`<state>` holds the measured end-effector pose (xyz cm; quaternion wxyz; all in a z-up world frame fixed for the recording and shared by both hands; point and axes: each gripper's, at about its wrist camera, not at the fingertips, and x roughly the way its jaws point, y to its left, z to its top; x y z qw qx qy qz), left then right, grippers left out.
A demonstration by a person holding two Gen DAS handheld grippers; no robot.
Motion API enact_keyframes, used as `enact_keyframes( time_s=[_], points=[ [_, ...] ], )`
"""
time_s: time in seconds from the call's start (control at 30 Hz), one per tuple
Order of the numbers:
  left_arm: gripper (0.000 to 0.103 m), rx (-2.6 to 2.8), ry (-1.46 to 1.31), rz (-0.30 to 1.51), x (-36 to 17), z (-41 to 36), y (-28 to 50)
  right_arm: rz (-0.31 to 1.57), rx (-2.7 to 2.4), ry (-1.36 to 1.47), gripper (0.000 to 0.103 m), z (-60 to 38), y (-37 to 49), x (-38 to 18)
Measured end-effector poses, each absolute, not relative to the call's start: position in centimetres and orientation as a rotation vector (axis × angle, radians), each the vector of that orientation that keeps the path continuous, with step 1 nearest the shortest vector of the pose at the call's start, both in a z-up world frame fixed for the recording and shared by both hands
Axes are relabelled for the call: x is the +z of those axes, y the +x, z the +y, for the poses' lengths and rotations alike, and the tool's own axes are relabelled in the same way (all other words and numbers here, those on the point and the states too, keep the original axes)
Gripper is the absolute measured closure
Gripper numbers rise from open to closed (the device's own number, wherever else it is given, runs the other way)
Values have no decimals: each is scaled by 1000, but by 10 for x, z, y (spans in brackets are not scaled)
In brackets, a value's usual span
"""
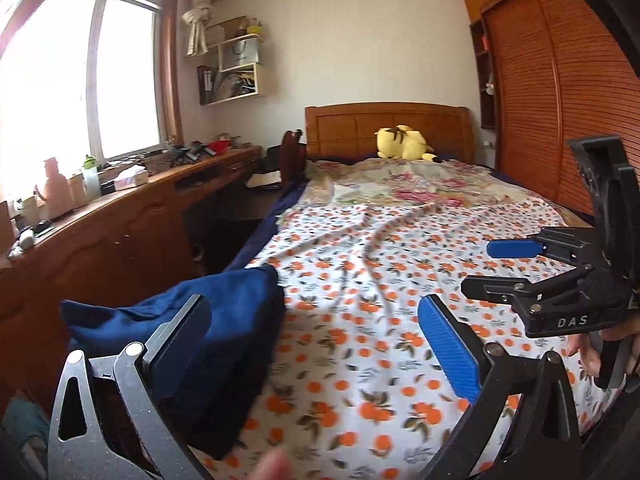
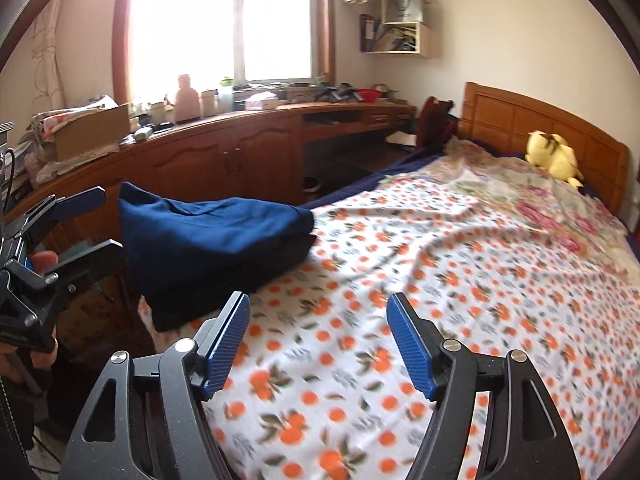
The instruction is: Fold large clothes
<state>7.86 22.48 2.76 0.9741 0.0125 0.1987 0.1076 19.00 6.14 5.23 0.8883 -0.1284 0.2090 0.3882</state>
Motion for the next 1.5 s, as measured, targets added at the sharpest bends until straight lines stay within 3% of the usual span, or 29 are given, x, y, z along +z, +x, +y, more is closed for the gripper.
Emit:
enact_keyframes(
  time_s=[0.33,0.5,0.73,1.13,1.5],
  points=[
    [0,66,7,452,8,133,100,406,654,-223,28,-39,151,45],
    [0,11,-13,473,0,93,100,386,602,-220,21,-77,116,39],
    [0,-39,-48,483,3,54,79,404,491,-105,20,-133,74,31],
    [0,-96,-60,478,13,12,52,366,357,7,20,-188,13,23],
    [0,-117,-42,391,44,-4,30,257,280,27,20,-192,-36,50]
  ],
)
